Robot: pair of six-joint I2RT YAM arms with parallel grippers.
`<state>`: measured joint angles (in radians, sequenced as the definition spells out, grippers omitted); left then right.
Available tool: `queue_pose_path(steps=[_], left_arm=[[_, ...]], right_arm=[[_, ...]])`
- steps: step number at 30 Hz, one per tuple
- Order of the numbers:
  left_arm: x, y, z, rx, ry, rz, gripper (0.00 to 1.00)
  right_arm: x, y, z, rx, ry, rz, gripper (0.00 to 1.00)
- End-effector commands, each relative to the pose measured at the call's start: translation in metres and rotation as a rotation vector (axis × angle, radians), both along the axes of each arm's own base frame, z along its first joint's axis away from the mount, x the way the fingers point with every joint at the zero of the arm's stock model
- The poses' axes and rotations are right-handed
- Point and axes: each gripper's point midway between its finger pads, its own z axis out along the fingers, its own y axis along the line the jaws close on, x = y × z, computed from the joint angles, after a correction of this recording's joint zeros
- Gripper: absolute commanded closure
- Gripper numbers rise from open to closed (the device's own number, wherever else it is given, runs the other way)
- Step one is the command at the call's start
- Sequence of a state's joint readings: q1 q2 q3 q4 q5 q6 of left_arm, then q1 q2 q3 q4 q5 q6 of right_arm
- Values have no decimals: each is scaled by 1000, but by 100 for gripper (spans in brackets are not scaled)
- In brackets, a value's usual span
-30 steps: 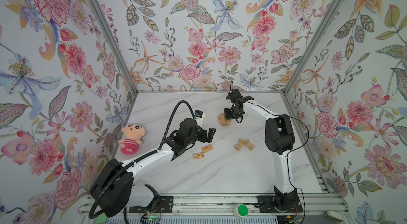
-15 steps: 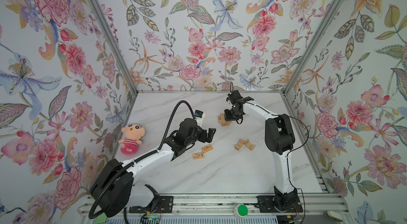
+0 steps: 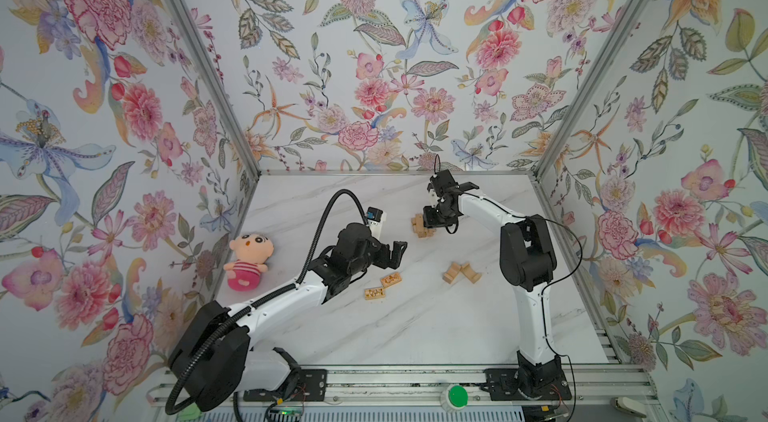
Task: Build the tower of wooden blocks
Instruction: 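Open the right gripper to release the plain block onto the tower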
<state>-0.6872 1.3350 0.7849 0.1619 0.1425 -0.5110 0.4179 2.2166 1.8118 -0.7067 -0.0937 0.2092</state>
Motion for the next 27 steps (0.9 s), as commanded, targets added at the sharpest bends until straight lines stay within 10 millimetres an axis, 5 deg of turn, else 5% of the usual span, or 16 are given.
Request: queue_pose_path(steps=[1,14,19,27], left_arm=[[1,5,5,14,-34,9,1],[1,5,14,11,-49,8,1],[0,6,15,6,-50,11,1],[-4,11,16,5,-55,19,1]], right_arm=[[4,-5,19,-5,-25,-16,55],[14,-8,49,-2,-79,-20,43],[5,0,44,4,-57,-8,23],[-5,11,30,-3,-20,3,20]])
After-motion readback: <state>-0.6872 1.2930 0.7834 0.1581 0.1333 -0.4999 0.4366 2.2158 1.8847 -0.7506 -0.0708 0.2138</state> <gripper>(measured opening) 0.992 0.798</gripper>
